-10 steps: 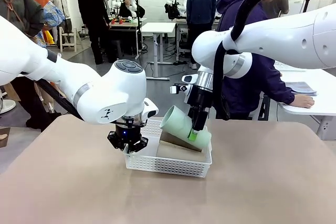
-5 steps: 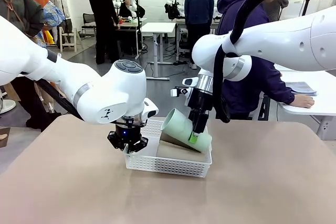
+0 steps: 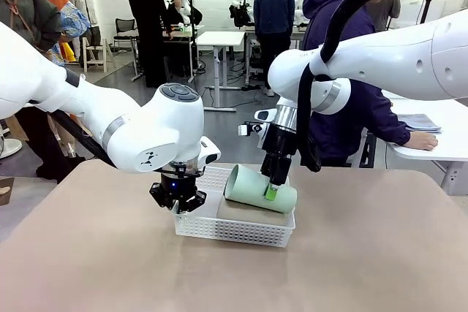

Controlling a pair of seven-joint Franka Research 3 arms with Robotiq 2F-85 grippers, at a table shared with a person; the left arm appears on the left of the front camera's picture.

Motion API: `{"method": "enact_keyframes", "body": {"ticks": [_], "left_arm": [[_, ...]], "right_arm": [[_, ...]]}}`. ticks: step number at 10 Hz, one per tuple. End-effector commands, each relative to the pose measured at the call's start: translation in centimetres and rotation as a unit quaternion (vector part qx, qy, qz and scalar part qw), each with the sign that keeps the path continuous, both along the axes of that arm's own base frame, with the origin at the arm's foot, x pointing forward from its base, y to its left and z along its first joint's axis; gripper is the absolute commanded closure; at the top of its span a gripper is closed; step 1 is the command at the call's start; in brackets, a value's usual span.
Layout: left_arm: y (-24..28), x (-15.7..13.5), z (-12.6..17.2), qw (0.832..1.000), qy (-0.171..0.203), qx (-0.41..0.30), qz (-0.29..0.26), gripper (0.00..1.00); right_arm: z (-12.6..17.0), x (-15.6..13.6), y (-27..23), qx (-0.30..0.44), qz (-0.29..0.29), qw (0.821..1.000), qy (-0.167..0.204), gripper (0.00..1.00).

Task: Clean and organize the cups into the basket.
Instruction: Pick up the Reusable plastic cup from the right side of the table and stack it inside the Organizing basket in the center of the table.

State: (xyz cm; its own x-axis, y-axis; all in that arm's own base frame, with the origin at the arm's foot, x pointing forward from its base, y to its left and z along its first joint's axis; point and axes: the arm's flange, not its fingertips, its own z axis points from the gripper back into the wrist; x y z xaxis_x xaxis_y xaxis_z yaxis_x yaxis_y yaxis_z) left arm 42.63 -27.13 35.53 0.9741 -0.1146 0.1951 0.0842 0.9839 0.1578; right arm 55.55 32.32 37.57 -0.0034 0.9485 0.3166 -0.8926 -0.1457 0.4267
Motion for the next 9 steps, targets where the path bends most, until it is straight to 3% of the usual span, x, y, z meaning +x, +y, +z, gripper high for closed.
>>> {"method": "enact_keyframes", "body": {"ticks": [1, 4, 7, 9], "left_arm": [[0.0, -0.2, -0.2, 1.000, -0.001, 0.005, -0.003, 1.00], [0.0, -0.2, -0.2, 1.000, -0.001, 0.005, -0.003, 1.00], [0.0, -0.2, -0.2, 1.000, -0.001, 0.005, -0.003, 1.00], [0.0, -0.2, -0.2, 1.000, -0.001, 0.005, -0.003, 1.00]], "right_arm": [[-0.1, -0.2, -0.3, 0.014, 0.001, 1.000, -0.003, 0.00], [1.6, 0.0, -1.0, 0.037, -0.007, 0.999, -0.021, 0.00], [9.2, 0.4, -7.7, 0.153, -0.061, 0.984, -0.062, 0.00], [13.0, -1.6, -14.1, 0.223, -0.082, 0.967, -0.088, 0.00]]}}
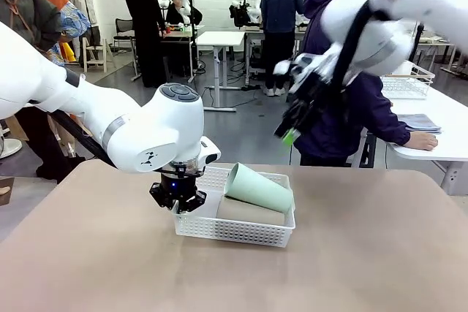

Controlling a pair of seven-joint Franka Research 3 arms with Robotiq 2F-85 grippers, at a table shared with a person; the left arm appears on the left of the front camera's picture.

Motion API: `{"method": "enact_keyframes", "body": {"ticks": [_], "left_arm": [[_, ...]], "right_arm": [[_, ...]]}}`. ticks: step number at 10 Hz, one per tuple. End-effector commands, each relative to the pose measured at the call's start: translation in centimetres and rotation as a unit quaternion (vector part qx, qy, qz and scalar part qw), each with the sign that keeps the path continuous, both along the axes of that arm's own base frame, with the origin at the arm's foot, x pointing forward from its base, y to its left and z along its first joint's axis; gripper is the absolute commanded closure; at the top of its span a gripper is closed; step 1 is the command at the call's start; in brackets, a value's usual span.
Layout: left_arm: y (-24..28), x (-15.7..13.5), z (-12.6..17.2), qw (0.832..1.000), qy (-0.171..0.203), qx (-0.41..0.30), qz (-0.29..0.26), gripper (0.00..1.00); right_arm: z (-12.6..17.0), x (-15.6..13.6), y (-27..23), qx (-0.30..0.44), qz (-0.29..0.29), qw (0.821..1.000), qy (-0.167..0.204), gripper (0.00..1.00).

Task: Clean and organize the cups into the basket.
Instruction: Pick up the Reusable plastic cup from the right side of the table and stack it inside the Organizing basket in the center of the table.

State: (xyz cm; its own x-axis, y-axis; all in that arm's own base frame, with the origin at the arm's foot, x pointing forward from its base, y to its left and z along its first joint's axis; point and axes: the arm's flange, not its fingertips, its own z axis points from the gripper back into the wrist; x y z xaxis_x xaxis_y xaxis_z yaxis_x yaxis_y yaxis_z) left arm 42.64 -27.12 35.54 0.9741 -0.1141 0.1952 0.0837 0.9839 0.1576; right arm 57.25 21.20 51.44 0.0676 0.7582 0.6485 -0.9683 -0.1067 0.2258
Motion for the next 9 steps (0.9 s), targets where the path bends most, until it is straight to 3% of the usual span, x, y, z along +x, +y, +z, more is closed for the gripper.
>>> {"method": "enact_keyframes", "body": {"ticks": [1, 4, 6, 9], "left_arm": [[0.0, -0.3, -0.2, 1.000, -0.001, 0.005, -0.003, 1.00], [0.0, -0.3, -0.2, 1.000, -0.001, 0.005, -0.003, 1.00], [0.0, -0.3, -0.2, 1.000, -0.001, 0.005, -0.003, 1.00], [0.0, -0.3, -0.2, 1.000, -0.001, 0.005, -0.003, 1.00]], "right_arm": [[0.0, -5.2, -6.2, 0.061, -0.005, 0.998, -0.023, 0.00], [-1.4, -11.1, -15.0, 0.119, -0.043, 0.991, -0.046, 0.00], [-3.5, -14.9, -20.7, 0.157, -0.101, 0.979, -0.077, 0.00], [-6.0, -16.9, -26.3, 0.206, -0.182, 0.957, -0.097, 0.00]]}}
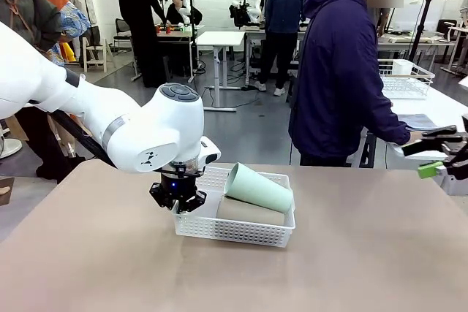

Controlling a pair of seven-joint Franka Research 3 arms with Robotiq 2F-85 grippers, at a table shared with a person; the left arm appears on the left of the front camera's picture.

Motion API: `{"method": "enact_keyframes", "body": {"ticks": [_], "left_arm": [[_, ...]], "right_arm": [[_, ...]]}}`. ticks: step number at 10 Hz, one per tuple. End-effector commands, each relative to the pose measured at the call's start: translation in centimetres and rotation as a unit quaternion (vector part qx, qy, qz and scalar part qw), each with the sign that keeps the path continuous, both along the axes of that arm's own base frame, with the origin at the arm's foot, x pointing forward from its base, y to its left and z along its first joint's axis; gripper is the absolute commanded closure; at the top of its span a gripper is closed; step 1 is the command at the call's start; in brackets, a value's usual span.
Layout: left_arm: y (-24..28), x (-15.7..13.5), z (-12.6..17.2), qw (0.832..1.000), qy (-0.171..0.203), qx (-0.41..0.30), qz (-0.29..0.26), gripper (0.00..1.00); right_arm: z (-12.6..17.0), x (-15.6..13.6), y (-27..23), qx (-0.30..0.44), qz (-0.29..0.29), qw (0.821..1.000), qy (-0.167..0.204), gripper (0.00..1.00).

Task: Clean and organize the cups into the basket.
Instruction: Pick up the Reusable plastic cup from the right side of the table and stack it inside the Organizing basket in the center of the table.

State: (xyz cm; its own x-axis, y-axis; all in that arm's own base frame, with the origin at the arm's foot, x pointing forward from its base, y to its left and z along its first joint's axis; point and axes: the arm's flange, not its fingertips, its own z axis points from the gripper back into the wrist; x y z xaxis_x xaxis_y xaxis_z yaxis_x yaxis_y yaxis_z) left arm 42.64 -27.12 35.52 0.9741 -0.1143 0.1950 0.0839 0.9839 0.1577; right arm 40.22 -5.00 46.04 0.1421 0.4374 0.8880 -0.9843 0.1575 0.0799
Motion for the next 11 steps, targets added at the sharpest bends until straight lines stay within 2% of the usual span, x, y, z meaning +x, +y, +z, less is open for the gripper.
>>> {"method": "enact_keyframes", "body": {"ticks": [1, 4, 5, 6, 11], "left_arm": [[0.0, -0.2, -0.2, 1.000, -0.001, 0.005, -0.003, 1.00], [0.0, -0.2, -0.2, 1.000, -0.001, 0.005, -0.003, 1.00], [0.0, -0.2, -0.2, 1.000, -0.001, 0.005, -0.003, 1.00], [0.0, -0.2, -0.2, 1.000, -0.001, 0.005, -0.003, 1.00], [0.0, -0.2, -0.2, 1.000, -0.001, 0.005, -0.003, 1.00]], "right_arm": [[-1.7, 0.4, -1.8, 0.037, -0.053, 0.998, -0.006, 0.00], [-5.0, 1.2, -4.3, 0.069, -0.082, 0.994, 0.035, 0.00], [-4.3, 2.3, -3.9, 0.066, -0.078, 0.994, 0.033, 0.00], [-4.5, 0.5, -4.4, 0.052, -0.075, 0.995, 0.039, 0.00], [-4.5, 0.5, -4.4, 0.052, -0.075, 0.995, 0.039, 0.00]]}}
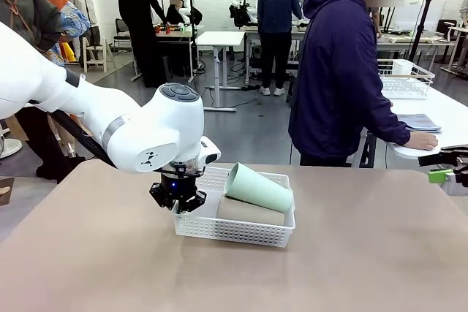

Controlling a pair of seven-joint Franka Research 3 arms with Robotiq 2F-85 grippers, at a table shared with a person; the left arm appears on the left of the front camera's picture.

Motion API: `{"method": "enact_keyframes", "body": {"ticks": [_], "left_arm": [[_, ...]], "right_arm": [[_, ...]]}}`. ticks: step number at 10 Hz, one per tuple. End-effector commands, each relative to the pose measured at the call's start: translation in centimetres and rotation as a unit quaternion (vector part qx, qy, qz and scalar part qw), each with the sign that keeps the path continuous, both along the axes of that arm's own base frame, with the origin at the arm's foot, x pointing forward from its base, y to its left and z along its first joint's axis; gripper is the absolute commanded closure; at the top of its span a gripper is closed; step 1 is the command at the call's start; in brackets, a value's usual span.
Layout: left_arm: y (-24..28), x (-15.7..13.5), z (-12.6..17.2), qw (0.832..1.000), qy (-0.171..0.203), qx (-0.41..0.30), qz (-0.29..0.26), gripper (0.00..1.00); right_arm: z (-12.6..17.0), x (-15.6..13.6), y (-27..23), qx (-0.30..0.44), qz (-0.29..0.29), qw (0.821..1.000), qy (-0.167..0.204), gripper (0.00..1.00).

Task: Clean and organize the cups into the basket.
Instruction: Move the Organizing basket back to the left side of the table.

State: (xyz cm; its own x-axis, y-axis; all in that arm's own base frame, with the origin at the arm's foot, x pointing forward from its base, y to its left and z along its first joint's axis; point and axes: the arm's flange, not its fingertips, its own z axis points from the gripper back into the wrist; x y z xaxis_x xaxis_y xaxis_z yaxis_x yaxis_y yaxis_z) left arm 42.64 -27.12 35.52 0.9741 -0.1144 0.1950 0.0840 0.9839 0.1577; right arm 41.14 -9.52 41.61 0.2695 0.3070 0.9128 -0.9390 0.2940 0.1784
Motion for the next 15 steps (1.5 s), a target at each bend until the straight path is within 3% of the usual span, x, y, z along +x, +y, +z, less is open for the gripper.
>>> {"method": "enact_keyframes", "body": {"ticks": [1, 9, 10, 11, 12, 14, 15], "left_arm": [[0.0, -0.2, -0.2, 1.000, -0.001, 0.005, -0.003, 1.00], [0.0, -0.2, -0.2, 1.000, -0.001, 0.005, -0.003, 1.00], [0.0, -0.2, -0.2, 1.000, -0.001, 0.005, -0.003, 1.00], [0.0, -0.2, -0.2, 1.000, -0.001, 0.005, -0.003, 1.00], [0.0, -0.2, -0.2, 1.000, -0.001, 0.005, -0.003, 1.00], [0.0, -0.2, -0.2, 1.000, -0.001, 0.005, -0.003, 1.00], [0.0, -0.2, -0.2, 1.000, -0.001, 0.005, -0.003, 1.00]], "right_arm": [[-0.1, -0.5, 0.1, -0.002, 0.003, 1.000, 0.001, 0.00], [0.0, 0.0, 0.0, 0.000, 0.000, 1.000, 0.000, 0.00], [-0.1, -2.9, -2.6, 0.094, -0.014, 0.984, 0.148, 0.00], [-0.1, -5.3, -5.6, 0.118, -0.052, 0.955, 0.266, 0.00], [0.1, -6.8, -7.9, 0.160, -0.066, 0.919, 0.354, 0.00], [-0.3, -9.7, -11.2, 0.181, -0.060, 0.859, 0.476, 0.00], [-0.5, -10.9, -12.6, 0.182, -0.085, 0.840, 0.505, 0.00]]}}
